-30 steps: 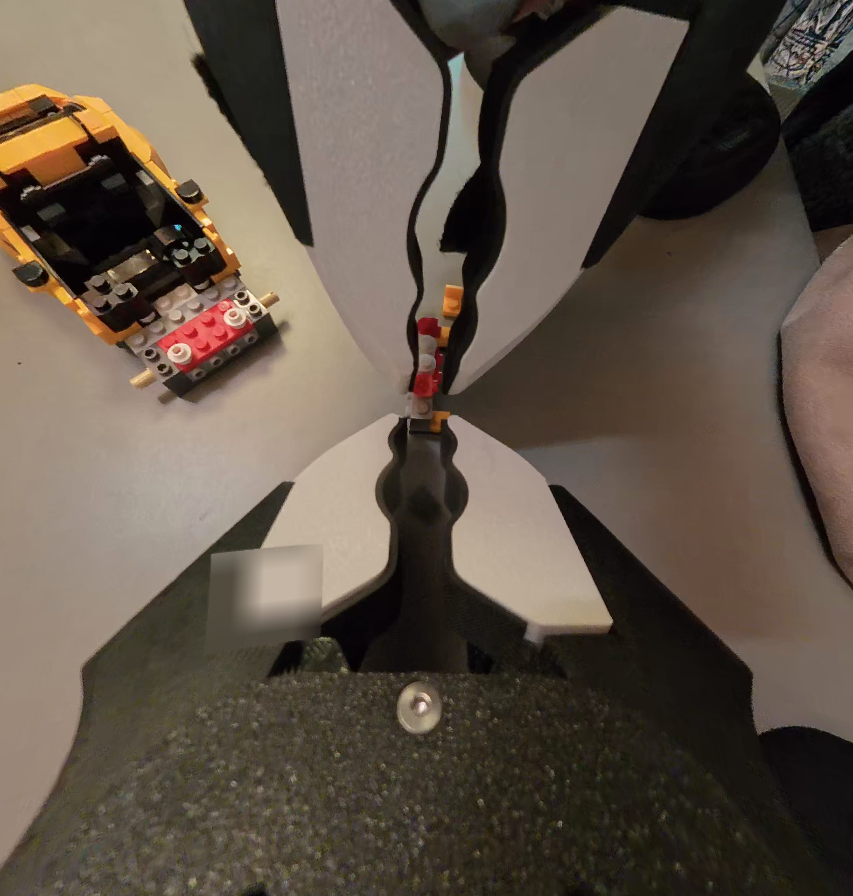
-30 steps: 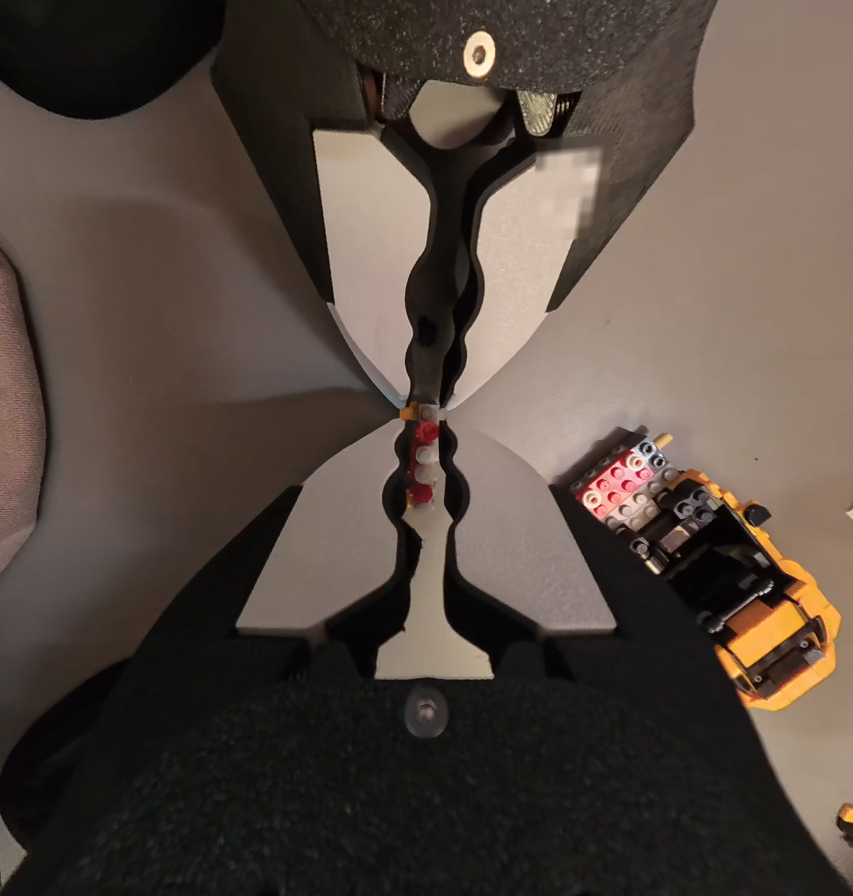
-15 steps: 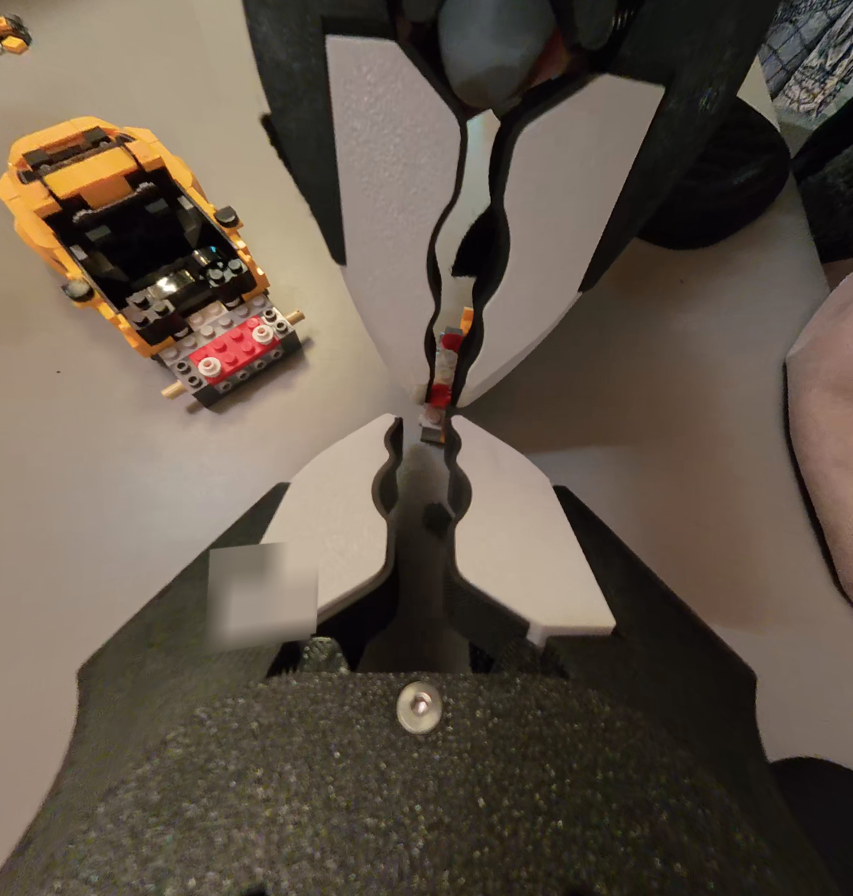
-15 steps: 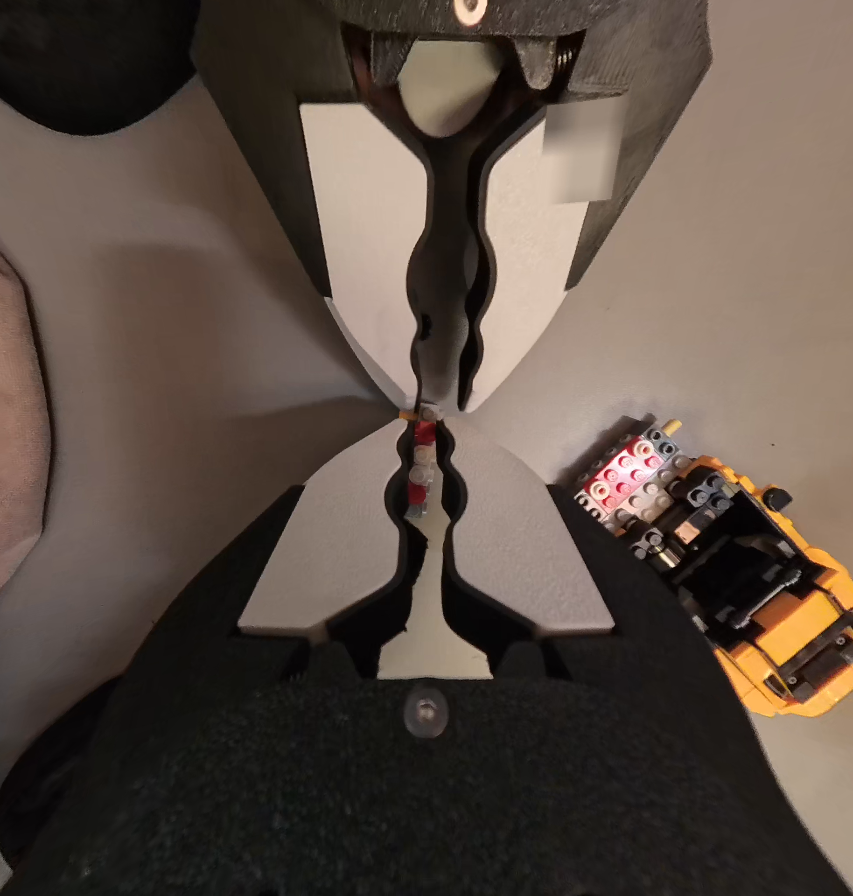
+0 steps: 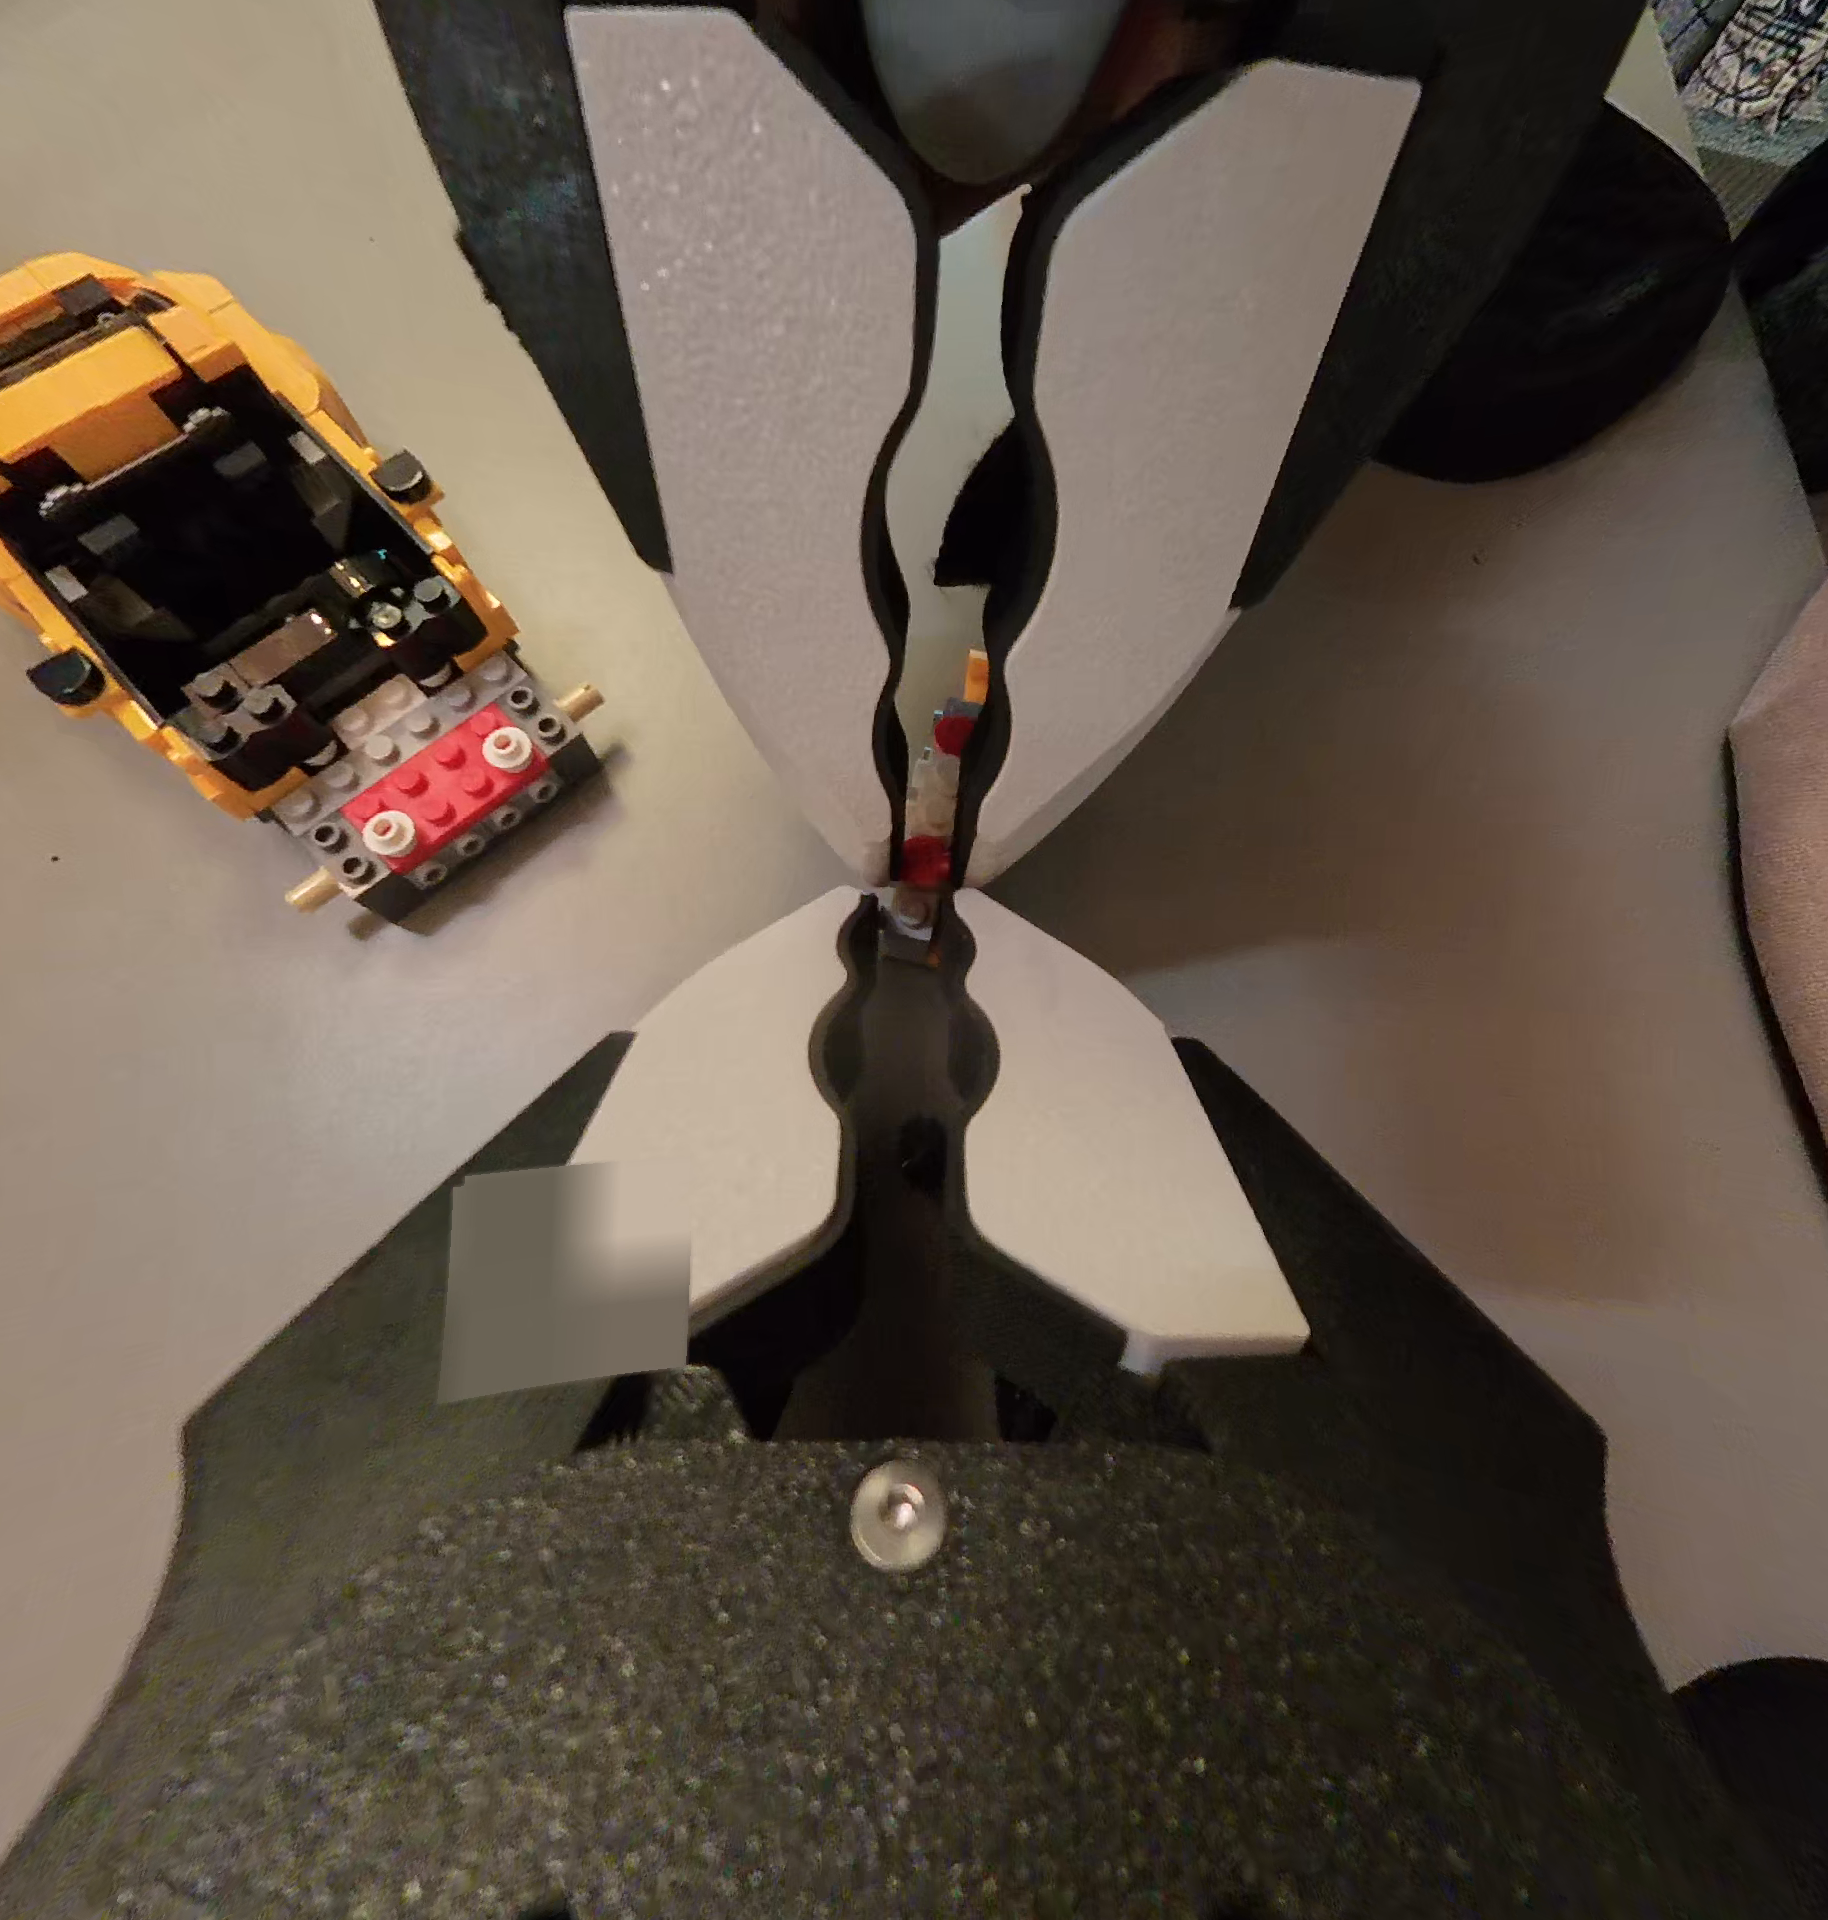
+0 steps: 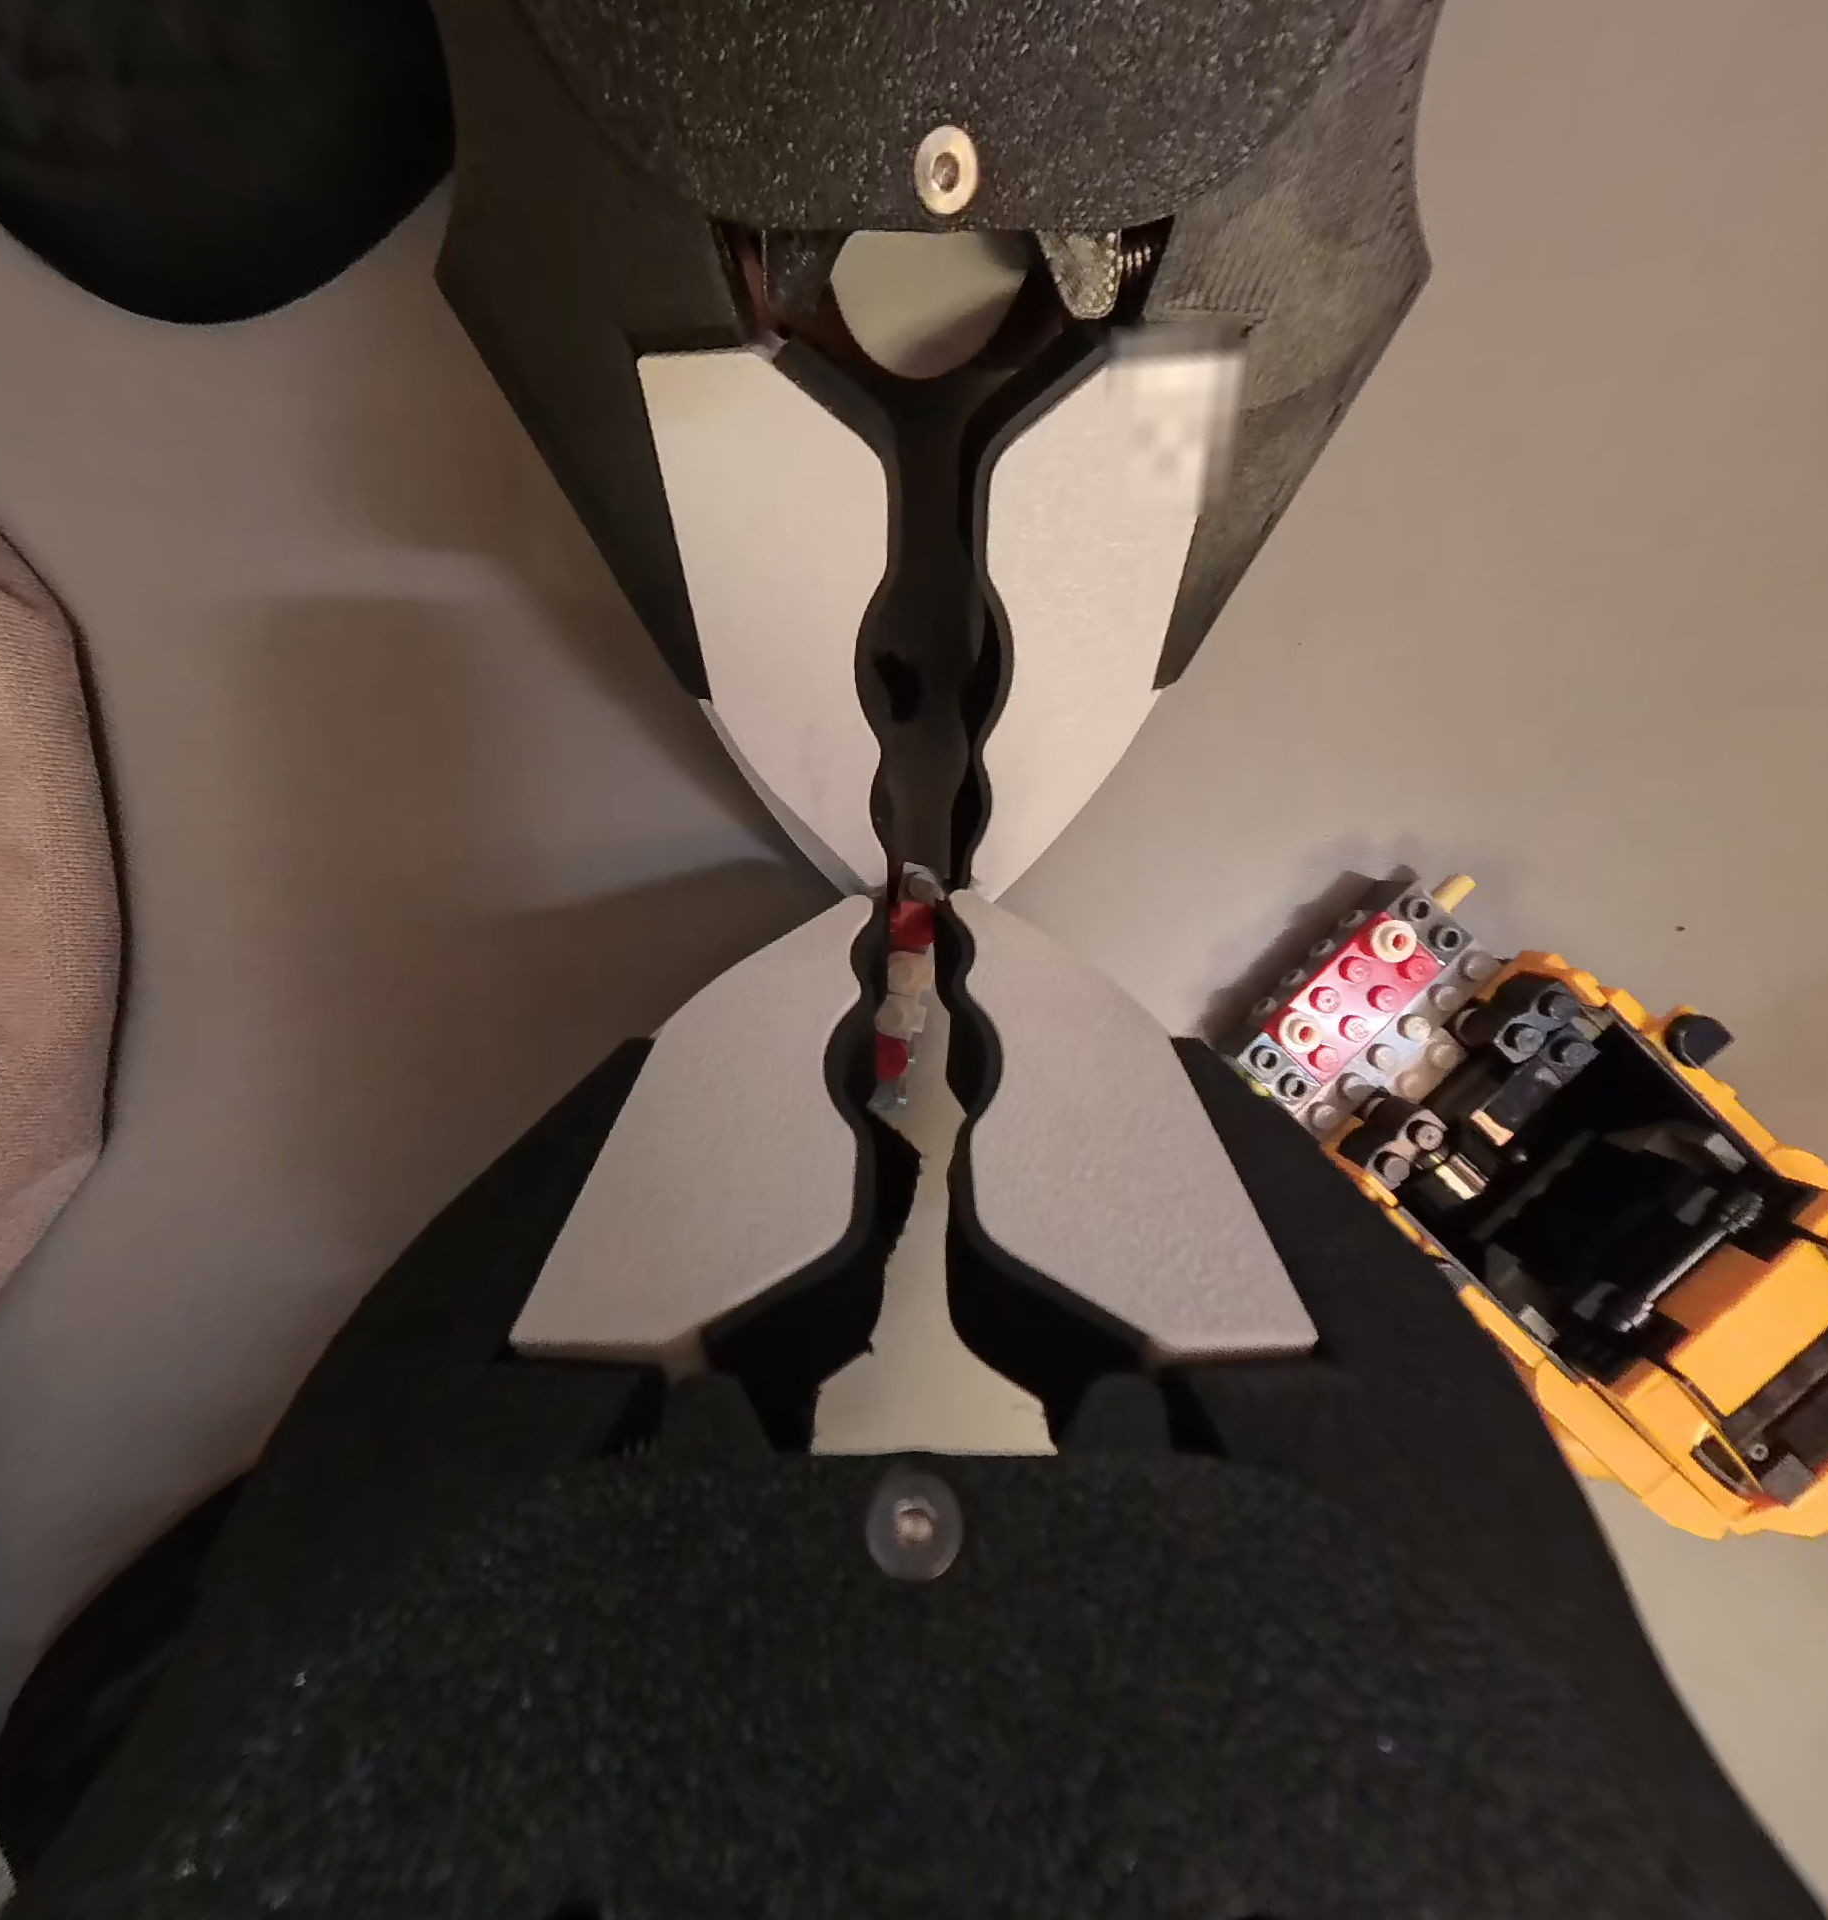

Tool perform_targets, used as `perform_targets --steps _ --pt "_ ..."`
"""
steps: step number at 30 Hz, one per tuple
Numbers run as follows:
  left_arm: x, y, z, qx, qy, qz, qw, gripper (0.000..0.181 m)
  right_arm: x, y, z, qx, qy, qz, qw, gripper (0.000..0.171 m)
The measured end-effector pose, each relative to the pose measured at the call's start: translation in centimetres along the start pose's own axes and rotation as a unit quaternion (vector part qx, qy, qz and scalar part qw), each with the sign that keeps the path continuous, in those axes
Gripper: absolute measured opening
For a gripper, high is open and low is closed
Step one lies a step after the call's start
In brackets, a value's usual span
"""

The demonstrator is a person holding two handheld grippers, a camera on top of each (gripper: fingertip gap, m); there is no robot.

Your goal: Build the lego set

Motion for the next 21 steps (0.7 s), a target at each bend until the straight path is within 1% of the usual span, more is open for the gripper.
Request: perform_targets --steps 11,17,21 --pt "-0.13 0.04 -0.06 0.002 -0.009 -0.019 1.000 0.011 0.04 0.24 0.04 0.007 -0.025 -0.024 0.999 0.008" --pt "-0.17 0.05 -0.07 0.002 -0.010 -0.028 1.000 0.011 0.10 0.32 0.04 -0.002 -0.029 -0.013 1.000 0.008" --pt "-0.19 0.06 -0.06 0.001 -0.012 -0.030 0.999 0.011 0.14 0.30 0.01 0.009 -0.023 0.007 1.000 0.008"
Point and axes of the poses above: each gripper's, where its closed fingertips meet, z back along the fingers, y out of its underside, x = y × z across the jaws, the point moved 2 cm from there along z, back along the fingers, and after that the axes turned 8 degrees about z, right-handed, at the moved point
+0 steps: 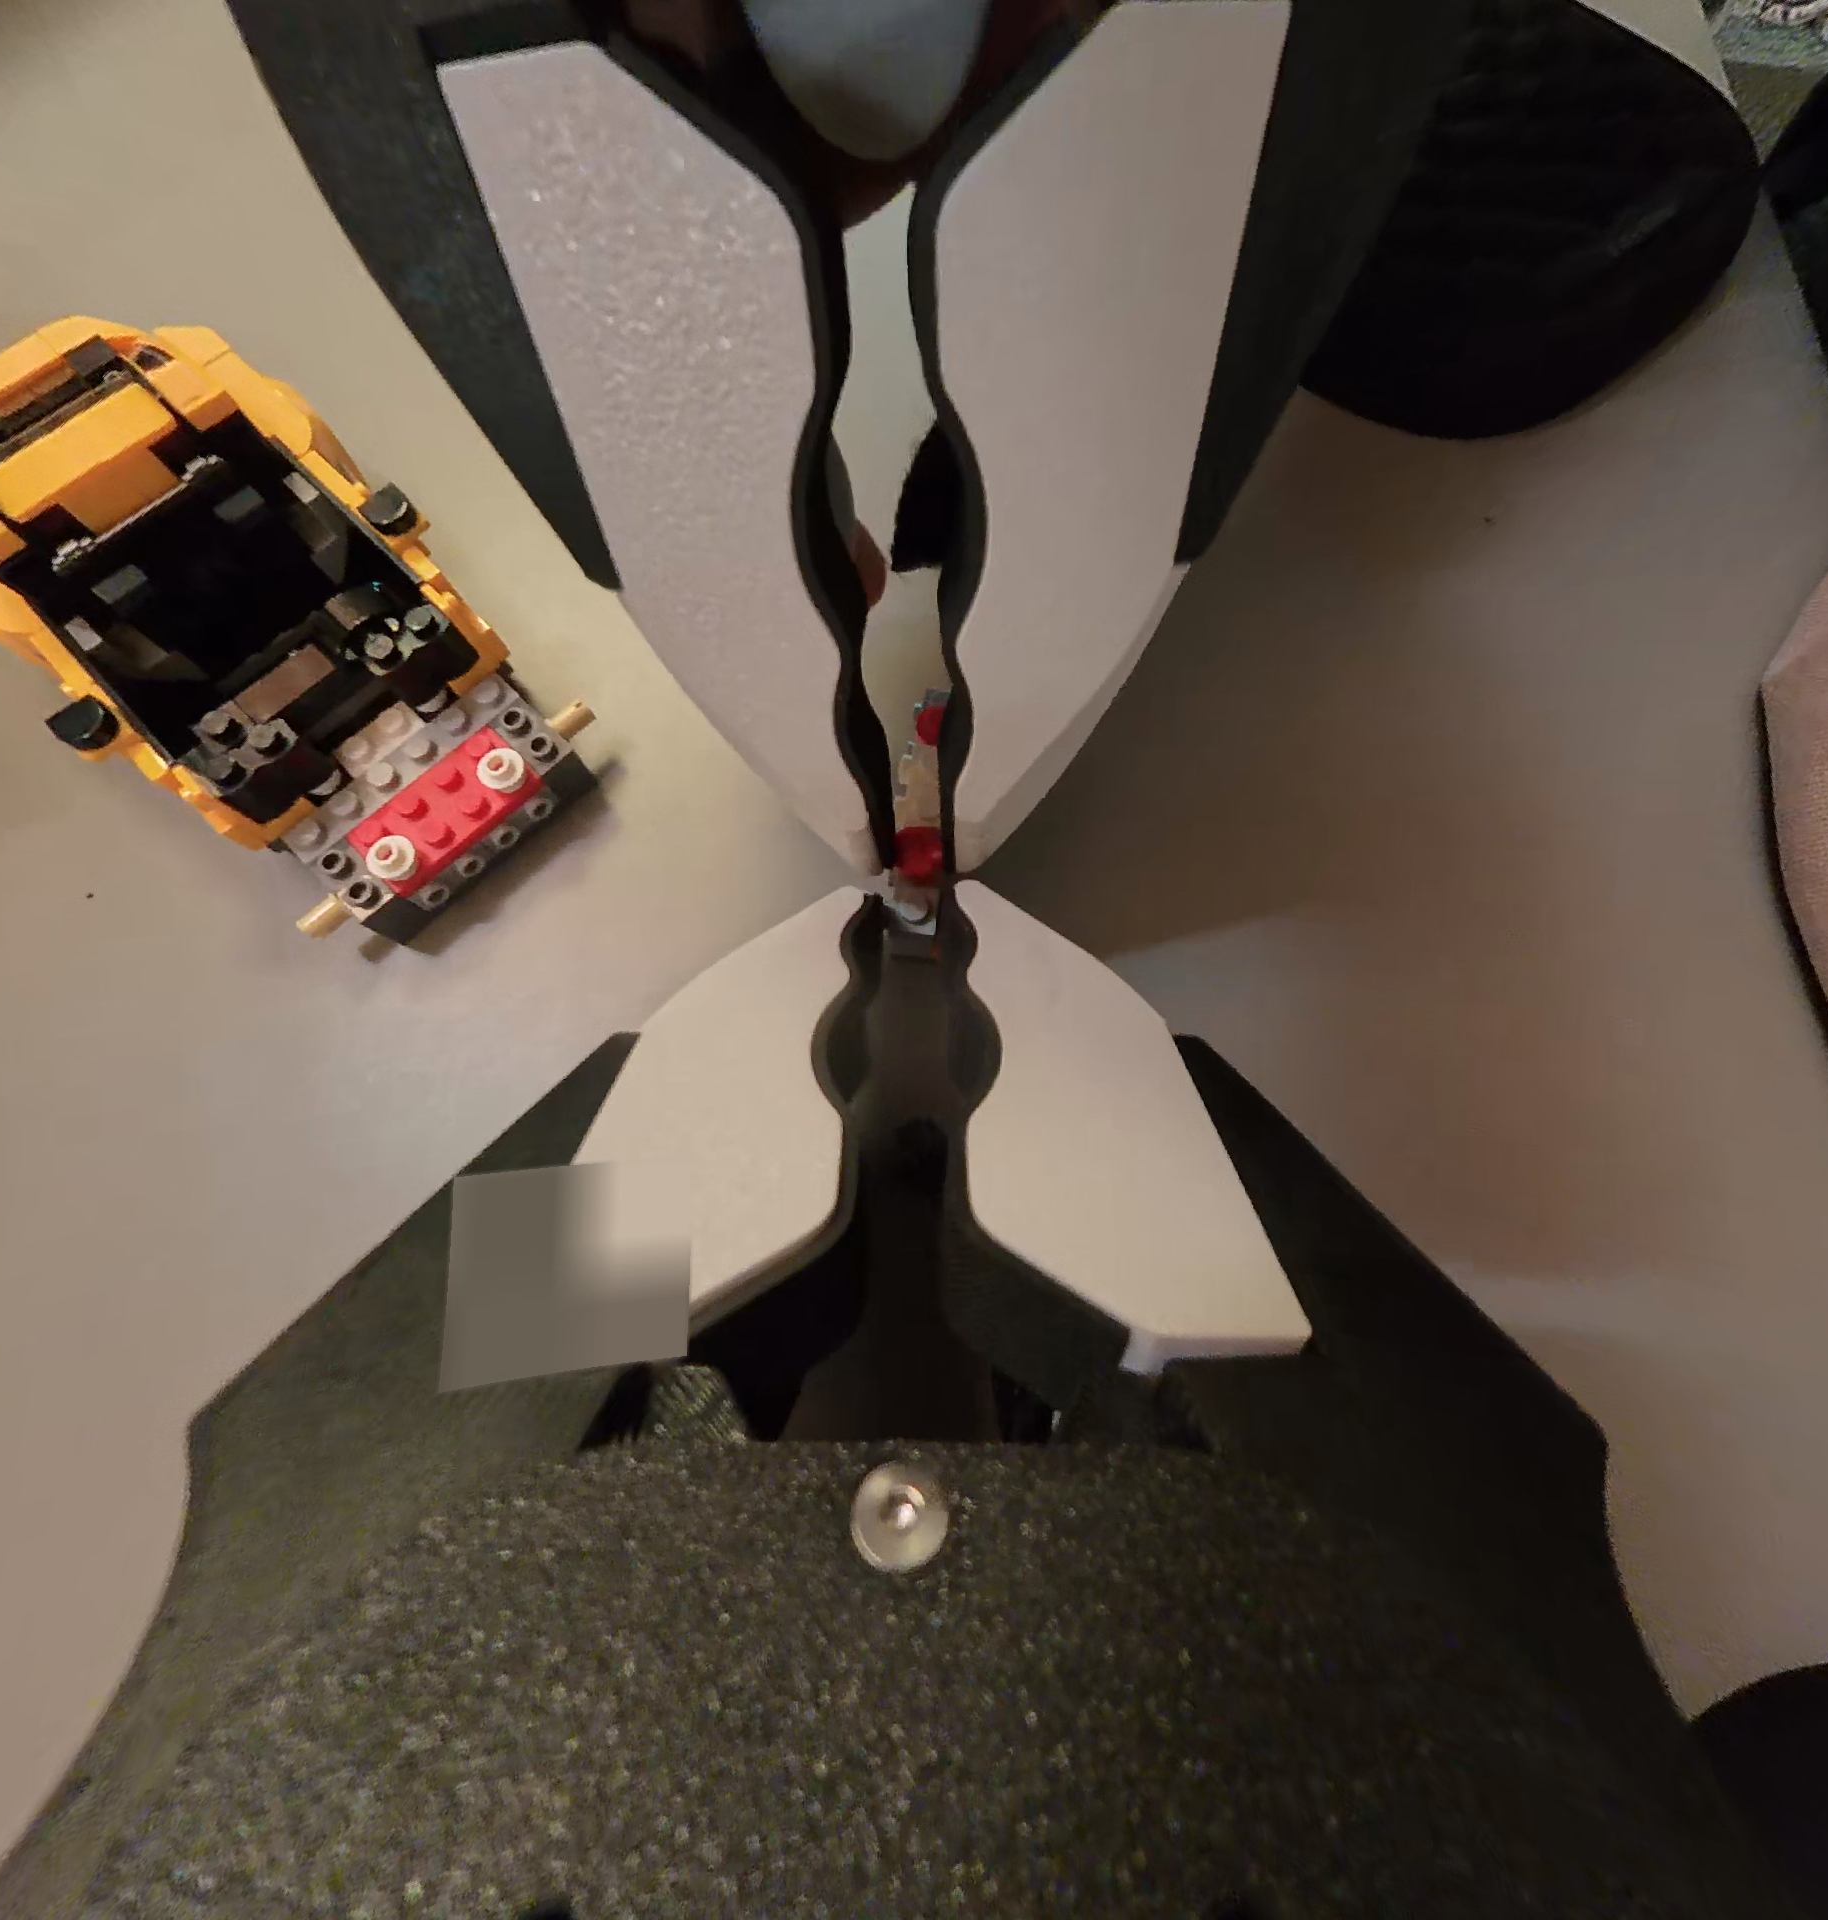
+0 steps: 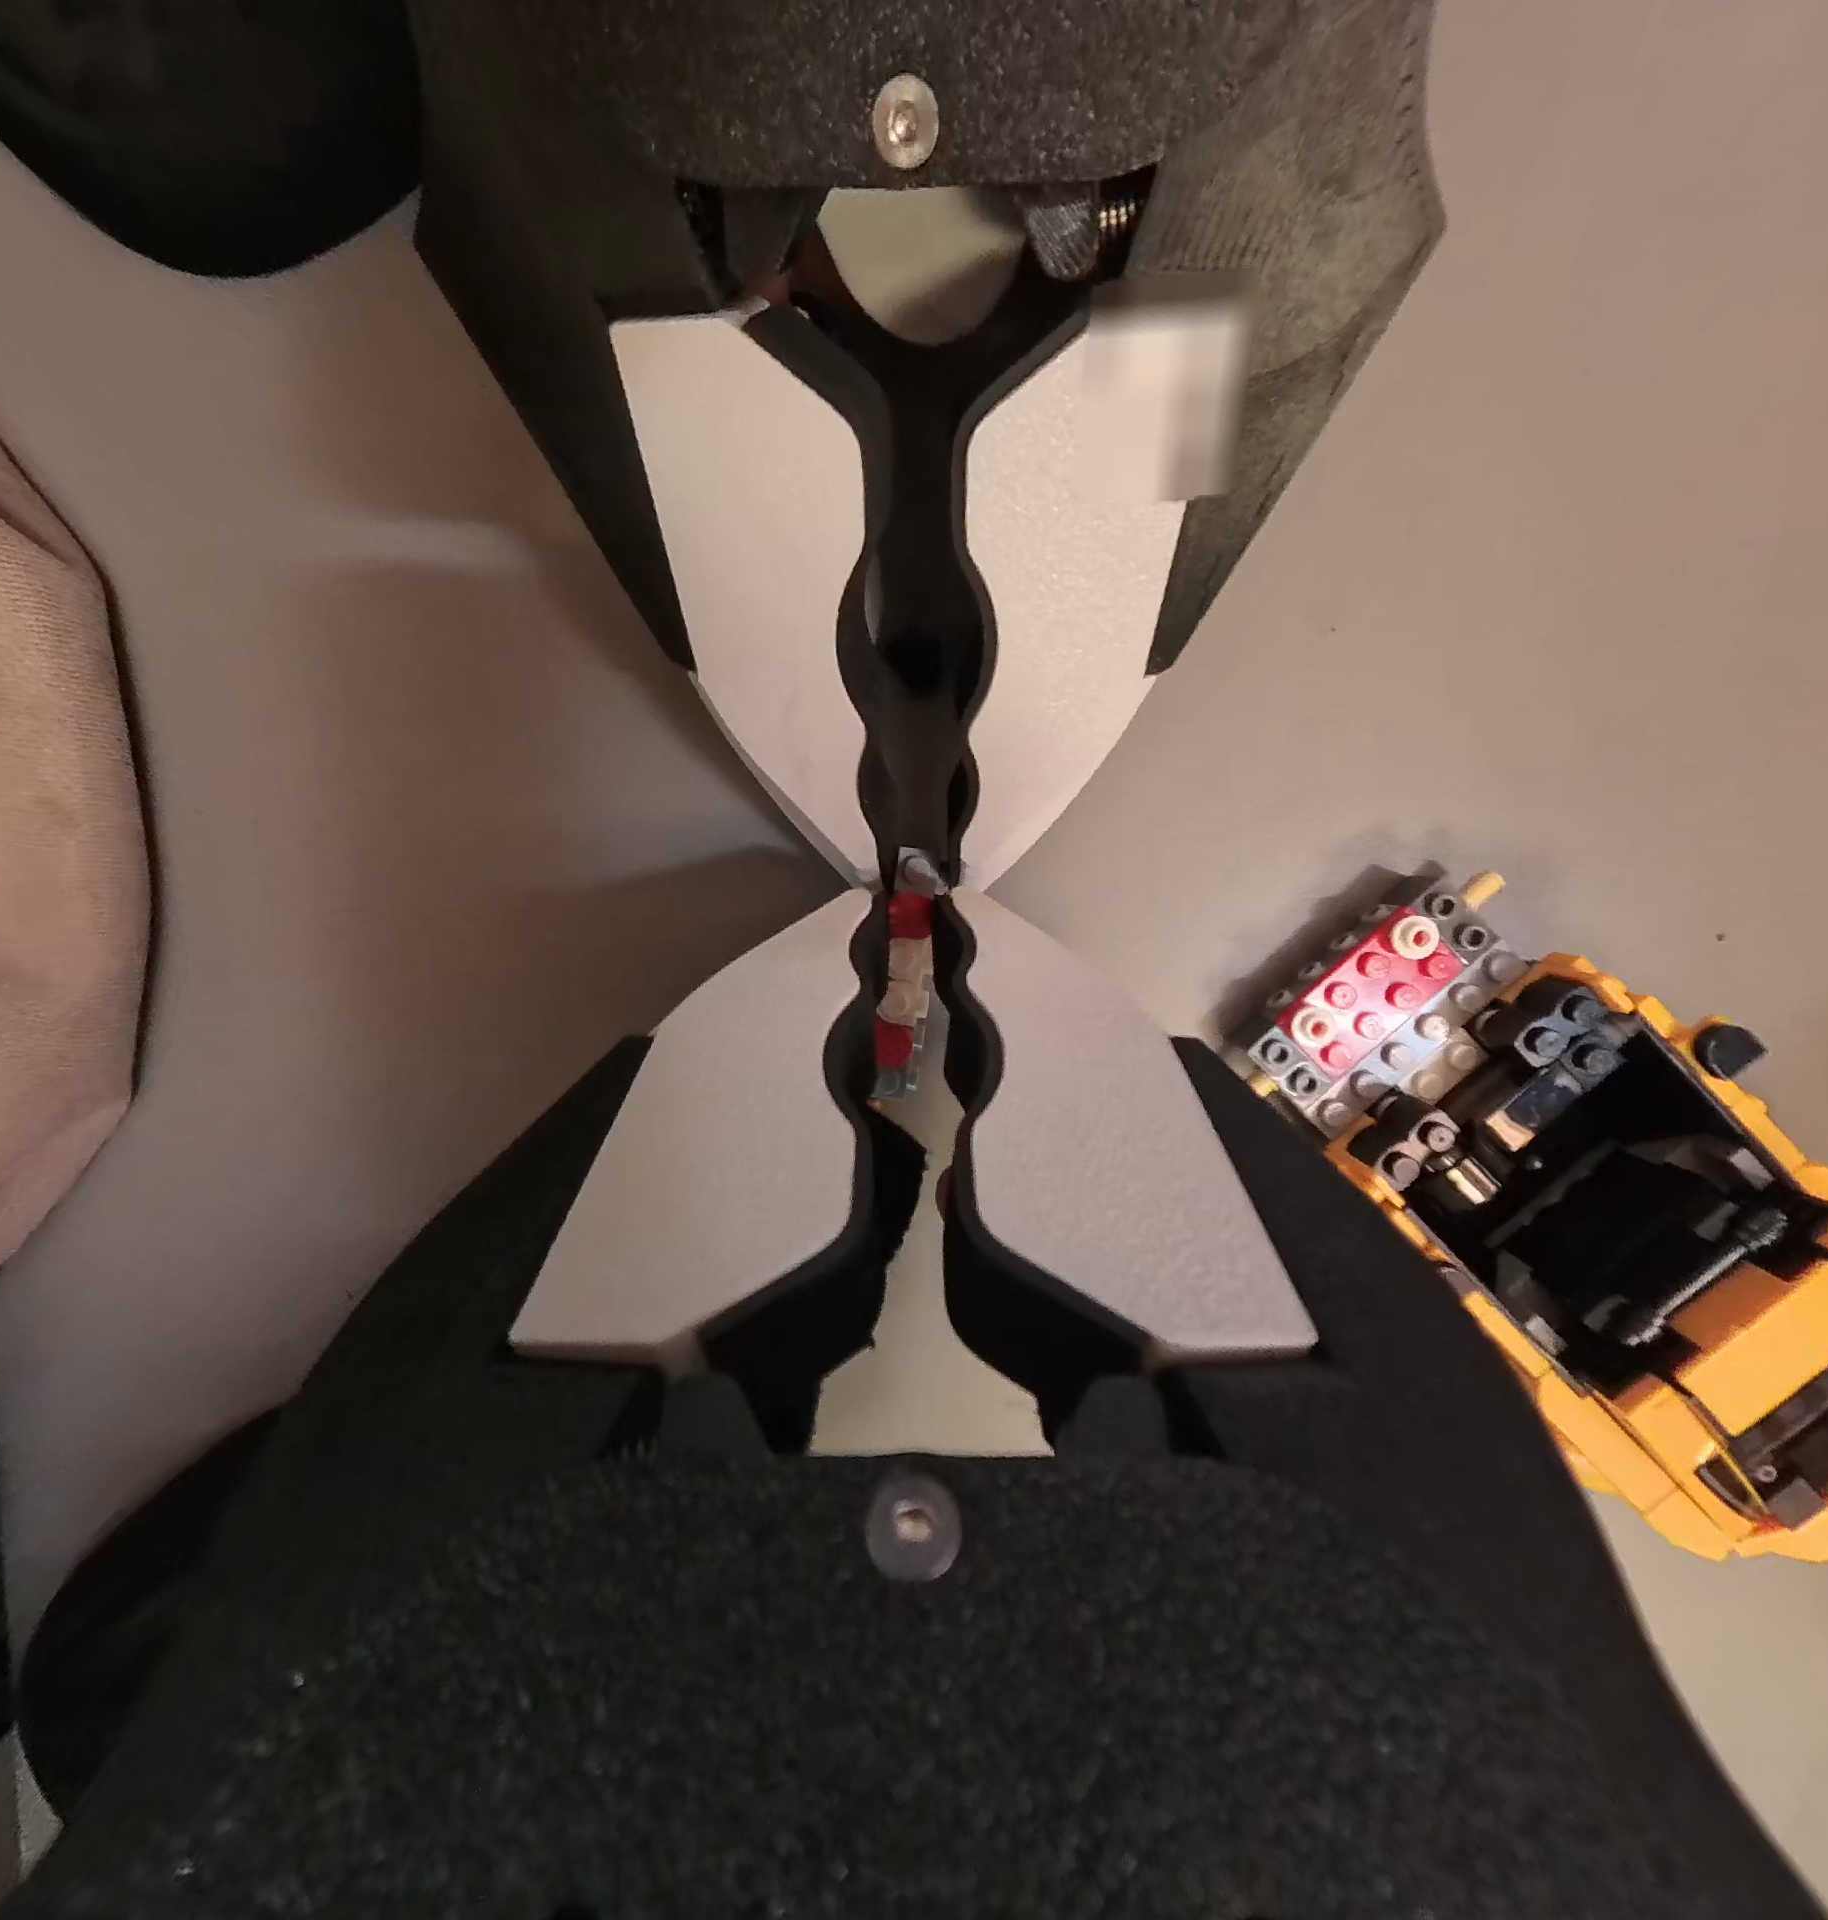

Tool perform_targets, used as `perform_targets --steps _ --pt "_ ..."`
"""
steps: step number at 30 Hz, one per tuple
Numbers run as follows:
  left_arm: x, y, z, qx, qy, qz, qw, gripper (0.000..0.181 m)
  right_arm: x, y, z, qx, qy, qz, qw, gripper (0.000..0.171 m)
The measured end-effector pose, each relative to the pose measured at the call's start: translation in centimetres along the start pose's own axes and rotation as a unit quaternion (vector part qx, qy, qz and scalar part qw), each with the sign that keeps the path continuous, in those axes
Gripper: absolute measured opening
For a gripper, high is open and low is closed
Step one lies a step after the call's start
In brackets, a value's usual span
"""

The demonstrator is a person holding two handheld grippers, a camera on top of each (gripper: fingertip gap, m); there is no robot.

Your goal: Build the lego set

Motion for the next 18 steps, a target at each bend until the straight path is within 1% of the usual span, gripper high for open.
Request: perform_targets --steps 18 --pt "-0.05 -0.03 -0.02 0.002 -0.004 -0.006 1.000 0.010 0.24 0.09 -0.23 0.025 0.027 0.028 0.999 0.009"
Point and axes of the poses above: each gripper's, where its closed fingertips meet, z back along the fingers, y out of its underside, x = y × z across the jaws, the point moved 2 cm from there along z, back along the fingers, and after that the axes turned 8 degrees about z, right-handed, at the moved point
